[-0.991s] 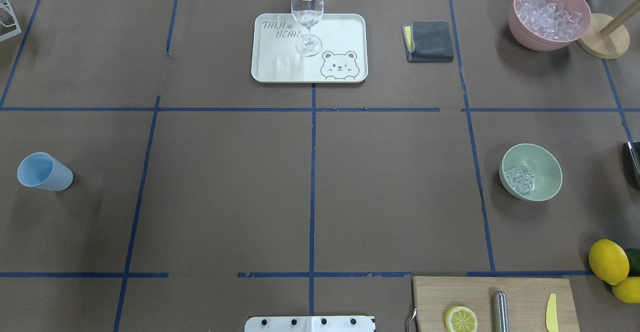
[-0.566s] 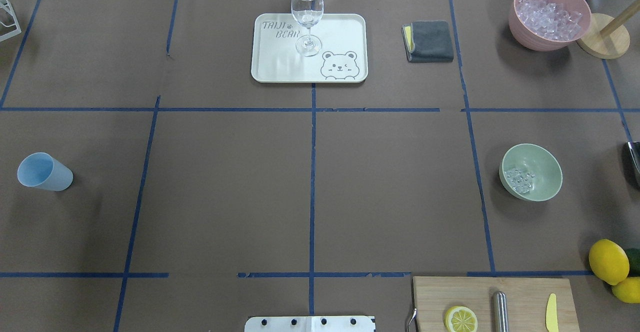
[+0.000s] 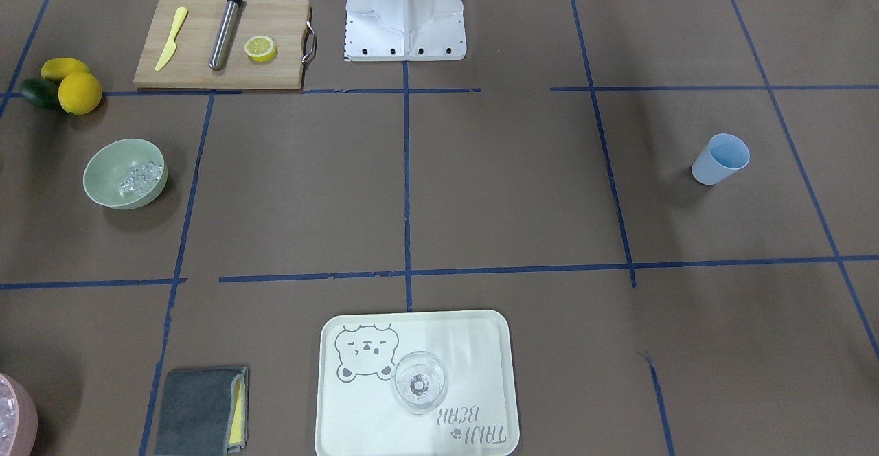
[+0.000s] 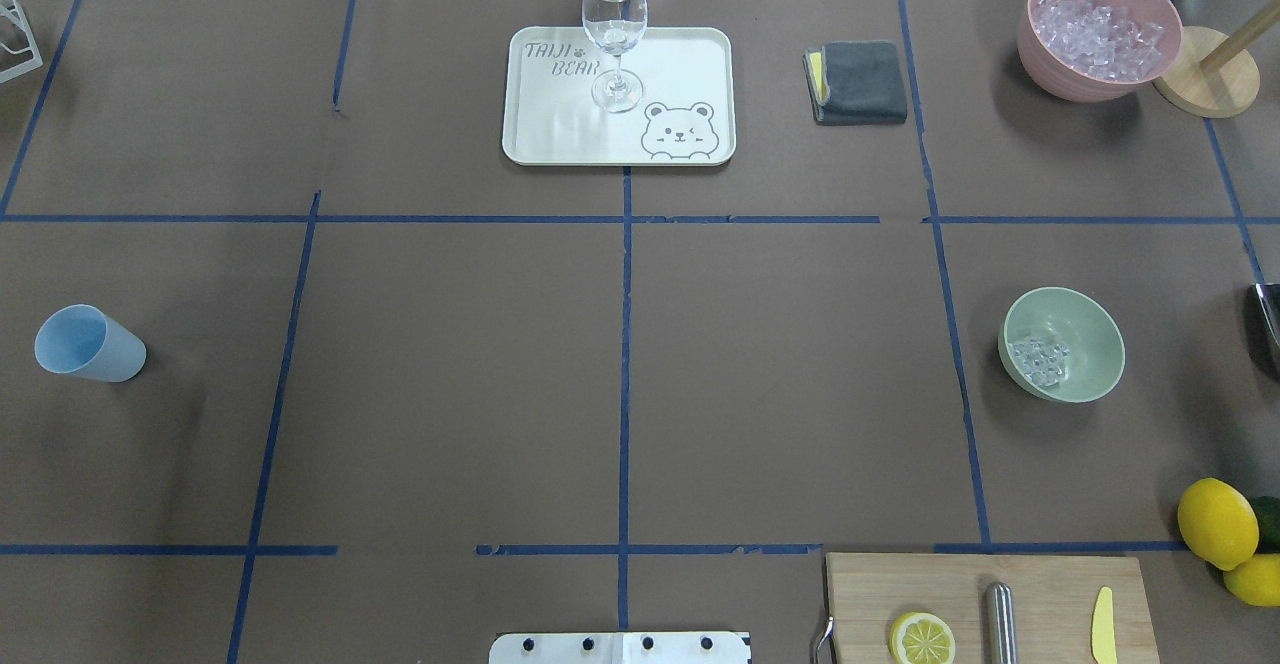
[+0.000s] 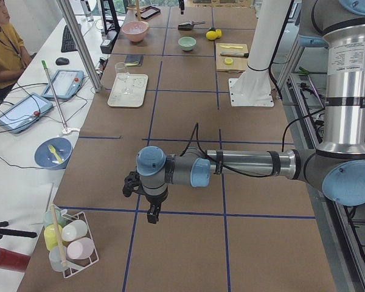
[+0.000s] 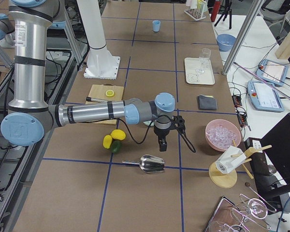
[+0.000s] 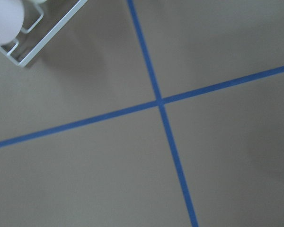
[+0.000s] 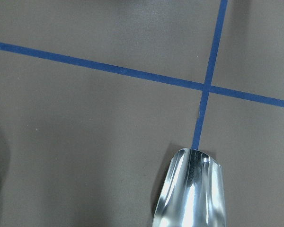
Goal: Pour ice into bowl
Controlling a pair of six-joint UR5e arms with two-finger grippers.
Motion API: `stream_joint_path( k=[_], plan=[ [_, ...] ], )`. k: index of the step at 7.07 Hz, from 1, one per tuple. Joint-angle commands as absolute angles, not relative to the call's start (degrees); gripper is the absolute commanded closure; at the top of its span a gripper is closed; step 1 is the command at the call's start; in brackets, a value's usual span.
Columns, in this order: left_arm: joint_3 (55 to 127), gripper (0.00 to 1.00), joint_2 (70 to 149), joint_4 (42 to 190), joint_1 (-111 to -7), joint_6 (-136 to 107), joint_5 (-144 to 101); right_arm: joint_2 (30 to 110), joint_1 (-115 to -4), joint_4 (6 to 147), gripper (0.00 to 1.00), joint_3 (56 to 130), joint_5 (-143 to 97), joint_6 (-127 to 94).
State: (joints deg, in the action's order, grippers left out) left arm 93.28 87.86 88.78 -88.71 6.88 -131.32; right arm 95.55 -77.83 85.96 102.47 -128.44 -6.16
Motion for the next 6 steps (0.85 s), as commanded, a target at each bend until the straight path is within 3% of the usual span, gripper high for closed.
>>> stream_joint_path(
  k=[1,6],
  plan=[
    [94.1,0.0,88.9,81.8,-88.8,6.9,-131.1,95.5,-77.8,86.0,0.0,101.9,-128.5,-6.4],
    [93.2,0.0,88.2,82.4,-88.8,7.1,-133.5,95.4,-77.8,85.5,0.0,101.4,-134.2,-6.8]
  ],
)
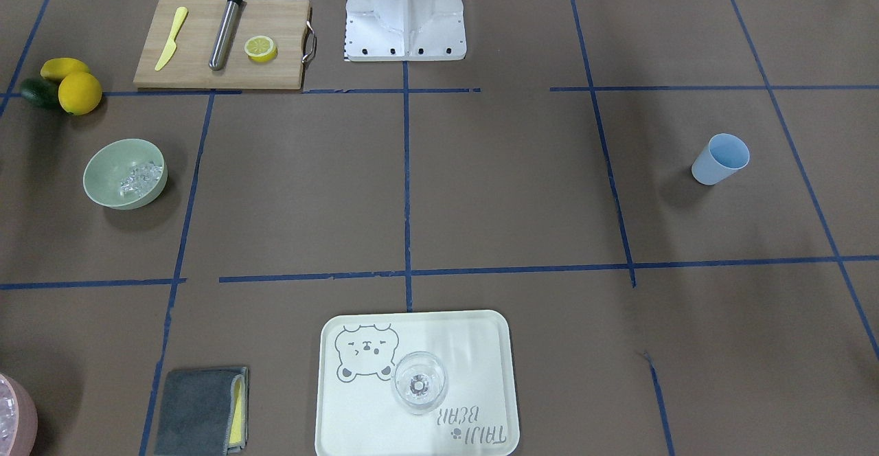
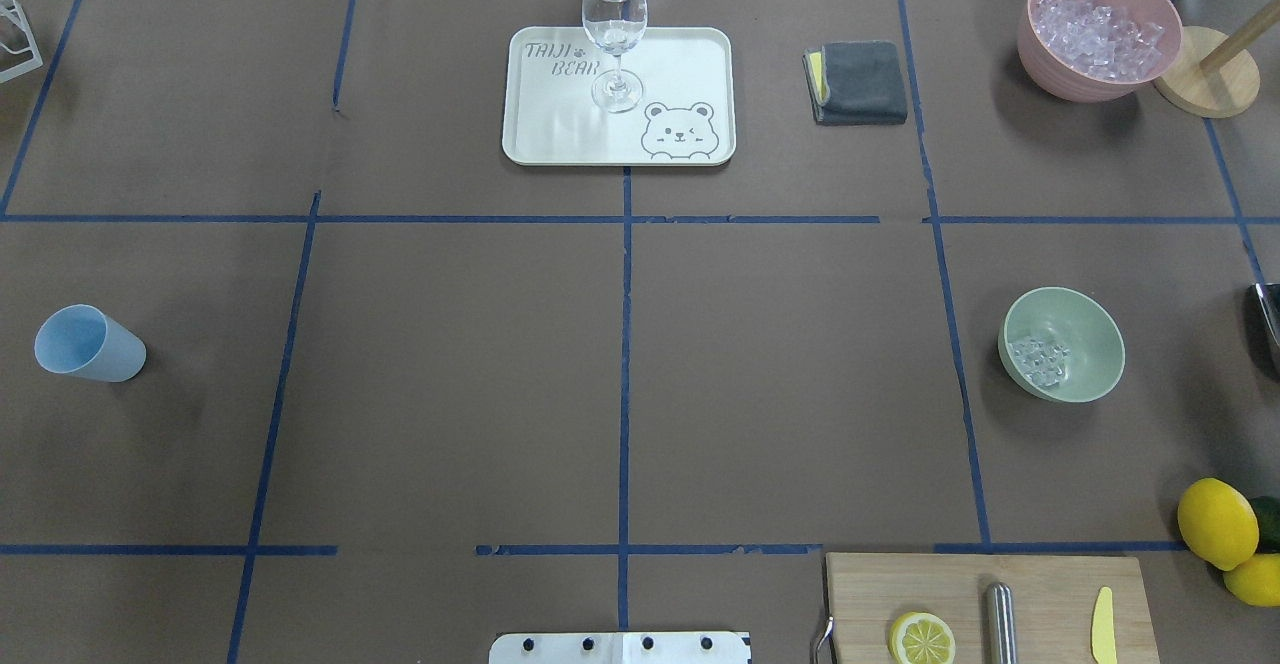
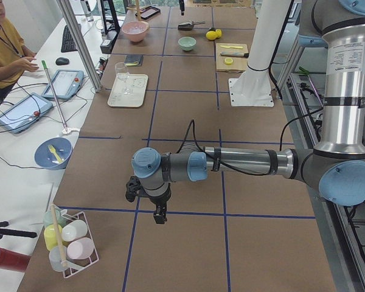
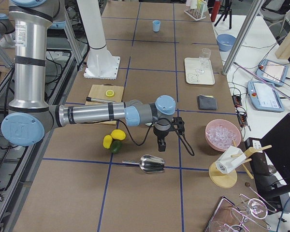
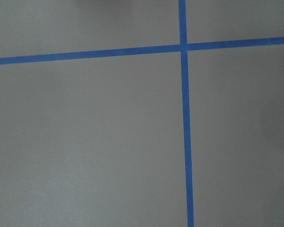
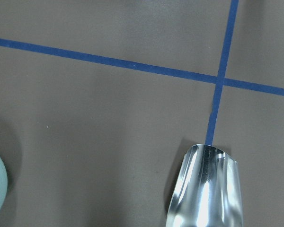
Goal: Pour ice into bowl
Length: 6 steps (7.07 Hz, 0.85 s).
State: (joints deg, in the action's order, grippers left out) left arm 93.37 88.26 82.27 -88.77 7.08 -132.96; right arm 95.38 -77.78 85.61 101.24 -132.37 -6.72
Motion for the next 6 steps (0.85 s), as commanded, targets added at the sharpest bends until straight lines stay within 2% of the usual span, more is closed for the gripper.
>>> stream_joint_path(
  k=[1,6],
  plan=[
    [92.4,0.0,88.3,82.4,-88.8,7.2,-135.7,95.4,-77.8,85.4,0.0,101.5,-134.8,-6.8],
    [91.5,0.0,91.8,84.6,-88.7,7.0,-134.9,96.5,-80.9,86.0,0.0,100.9,-129.5,-6.9]
  ],
)
